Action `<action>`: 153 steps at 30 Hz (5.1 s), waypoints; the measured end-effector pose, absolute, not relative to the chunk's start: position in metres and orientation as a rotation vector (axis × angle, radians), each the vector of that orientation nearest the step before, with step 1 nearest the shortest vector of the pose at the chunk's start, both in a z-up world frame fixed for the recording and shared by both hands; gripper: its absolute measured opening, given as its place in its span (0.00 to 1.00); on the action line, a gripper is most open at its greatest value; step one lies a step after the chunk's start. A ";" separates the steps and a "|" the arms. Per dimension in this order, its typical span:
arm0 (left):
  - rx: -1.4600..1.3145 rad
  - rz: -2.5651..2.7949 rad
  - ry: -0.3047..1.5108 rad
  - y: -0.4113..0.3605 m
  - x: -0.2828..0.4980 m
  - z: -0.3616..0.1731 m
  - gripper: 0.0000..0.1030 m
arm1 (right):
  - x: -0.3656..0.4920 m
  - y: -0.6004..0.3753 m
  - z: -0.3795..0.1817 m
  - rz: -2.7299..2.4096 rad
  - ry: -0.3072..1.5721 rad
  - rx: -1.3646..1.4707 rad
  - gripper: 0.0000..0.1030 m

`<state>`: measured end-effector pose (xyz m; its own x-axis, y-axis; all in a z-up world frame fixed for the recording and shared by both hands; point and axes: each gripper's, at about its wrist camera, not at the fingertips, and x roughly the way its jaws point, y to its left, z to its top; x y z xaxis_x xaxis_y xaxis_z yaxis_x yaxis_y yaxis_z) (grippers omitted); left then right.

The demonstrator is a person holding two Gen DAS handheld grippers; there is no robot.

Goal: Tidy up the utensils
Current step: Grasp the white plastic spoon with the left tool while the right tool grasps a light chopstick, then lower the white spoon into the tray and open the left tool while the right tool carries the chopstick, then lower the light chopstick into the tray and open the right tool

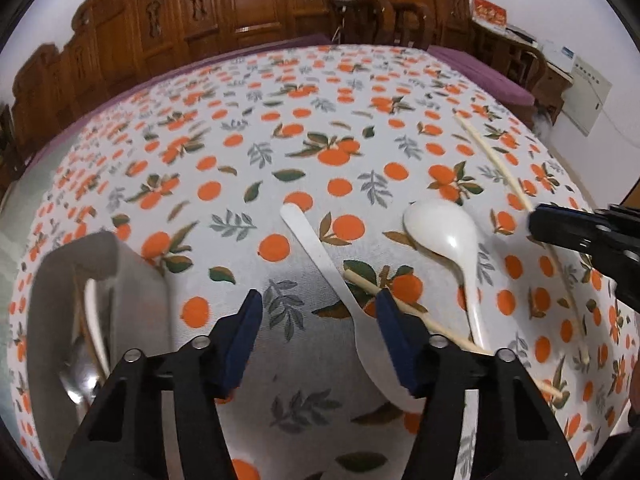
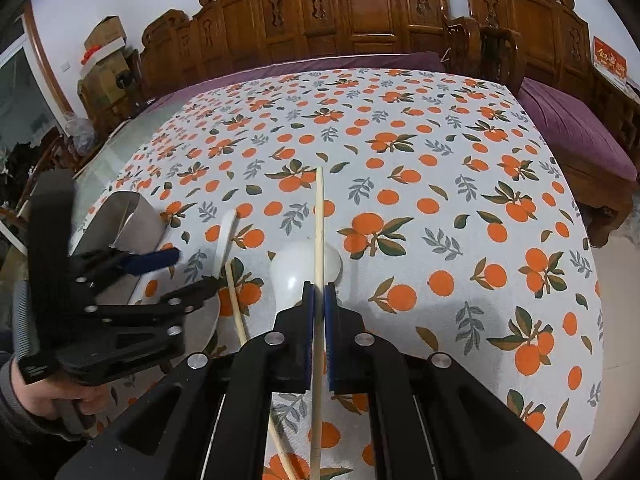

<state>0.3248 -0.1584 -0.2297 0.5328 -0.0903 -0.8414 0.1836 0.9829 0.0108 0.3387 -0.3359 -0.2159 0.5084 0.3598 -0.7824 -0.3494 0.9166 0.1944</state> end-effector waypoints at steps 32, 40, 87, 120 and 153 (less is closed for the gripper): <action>0.114 -0.222 0.892 -0.110 0.279 -0.166 0.07 | 0.310 -0.265 -0.198 0.534 0.912 -0.086 0.06; 0.086 -0.203 0.866 -0.073 0.263 -0.149 0.07 | 0.293 -0.238 -0.197 0.559 0.912 -0.122 0.06; 0.043 -0.087 0.869 0.010 0.260 -0.168 0.28 | 0.265 -0.193 -0.179 0.644 0.843 -0.123 0.06; -0.045 0.007 0.748 0.083 0.237 -0.131 0.86 | 0.259 -0.097 -0.145 0.658 0.719 -0.099 0.06; -0.053 0.051 0.754 0.093 0.238 -0.133 0.86 | 0.272 -0.063 -0.216 0.662 0.833 -0.100 0.06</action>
<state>0.2385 0.0931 -0.1334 0.7278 0.0273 -0.6852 -0.0657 0.9974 -0.0300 0.2716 -0.0628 -0.2155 0.4858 0.5054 -0.7131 -0.5807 0.7964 0.1689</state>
